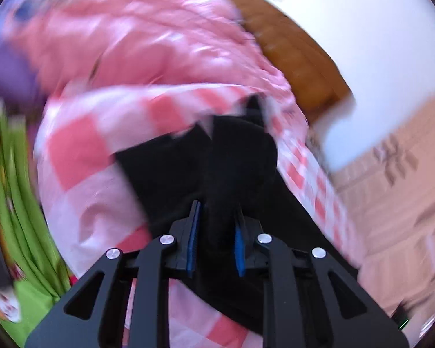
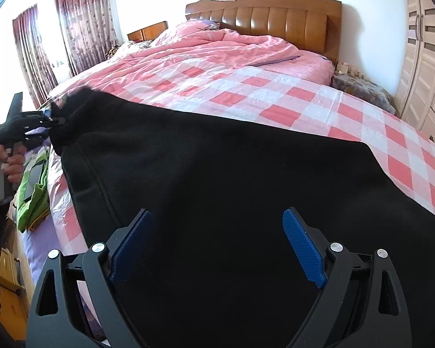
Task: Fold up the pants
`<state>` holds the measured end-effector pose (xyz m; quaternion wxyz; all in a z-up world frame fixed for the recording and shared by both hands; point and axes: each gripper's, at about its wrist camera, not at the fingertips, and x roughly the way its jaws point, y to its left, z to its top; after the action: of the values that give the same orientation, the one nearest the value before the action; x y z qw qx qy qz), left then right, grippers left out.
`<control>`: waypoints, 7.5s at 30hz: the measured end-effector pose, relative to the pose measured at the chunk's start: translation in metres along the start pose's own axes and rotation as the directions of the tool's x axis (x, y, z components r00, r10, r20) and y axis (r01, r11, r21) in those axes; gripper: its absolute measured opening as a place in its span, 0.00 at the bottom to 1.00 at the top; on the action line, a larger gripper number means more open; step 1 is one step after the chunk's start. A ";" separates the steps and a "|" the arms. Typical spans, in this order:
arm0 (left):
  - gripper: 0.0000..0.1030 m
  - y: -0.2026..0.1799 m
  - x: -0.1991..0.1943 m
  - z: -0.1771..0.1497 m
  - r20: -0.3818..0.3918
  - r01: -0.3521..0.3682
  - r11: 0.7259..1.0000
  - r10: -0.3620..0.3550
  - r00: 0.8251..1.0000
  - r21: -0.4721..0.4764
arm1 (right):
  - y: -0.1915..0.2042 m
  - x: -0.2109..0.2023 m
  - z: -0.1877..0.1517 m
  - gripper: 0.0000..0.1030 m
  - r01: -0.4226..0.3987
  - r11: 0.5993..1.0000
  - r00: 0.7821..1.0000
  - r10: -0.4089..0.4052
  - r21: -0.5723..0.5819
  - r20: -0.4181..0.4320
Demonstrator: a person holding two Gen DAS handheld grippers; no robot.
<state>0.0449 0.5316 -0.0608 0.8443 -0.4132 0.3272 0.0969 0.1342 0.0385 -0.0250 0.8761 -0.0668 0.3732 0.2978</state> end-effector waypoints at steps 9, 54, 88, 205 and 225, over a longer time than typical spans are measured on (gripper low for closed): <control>0.26 0.003 0.006 0.007 0.043 -0.044 0.996 0.040 0.998 0.078 | 0.038 0.003 -0.001 0.86 -0.060 0.988 0.998 0.058 -0.145 -0.022; 0.99 -0.076 0.046 -0.098 0.100 -0.376 0.768 0.381 0.919 0.519 | 0.147 0.078 0.014 0.69 -0.251 0.901 0.962 0.191 -0.354 -0.196; 0.98 -0.274 0.059 -0.296 0.033 -0.140 0.494 0.220 0.975 0.858 | -0.082 -0.087 -0.086 0.83 0.267 0.963 0.963 -0.266 0.029 -0.032; 0.97 -0.072 0.010 -0.038 0.284 -0.531 0.768 0.452 0.845 0.359 | 0.151 0.124 0.114 0.86 -0.247 0.937 0.966 0.217 -0.248 -0.143; 0.99 -0.109 0.109 -0.066 0.225 -0.532 0.574 0.519 0.824 0.622 | 0.065 0.079 0.035 0.90 -0.126 0.945 0.972 0.057 -0.303 -0.228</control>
<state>0.1445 0.3994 -0.0896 0.8694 0.0298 0.4394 0.2241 0.1613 0.1406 -0.0479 0.7935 -0.2202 0.4165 0.3851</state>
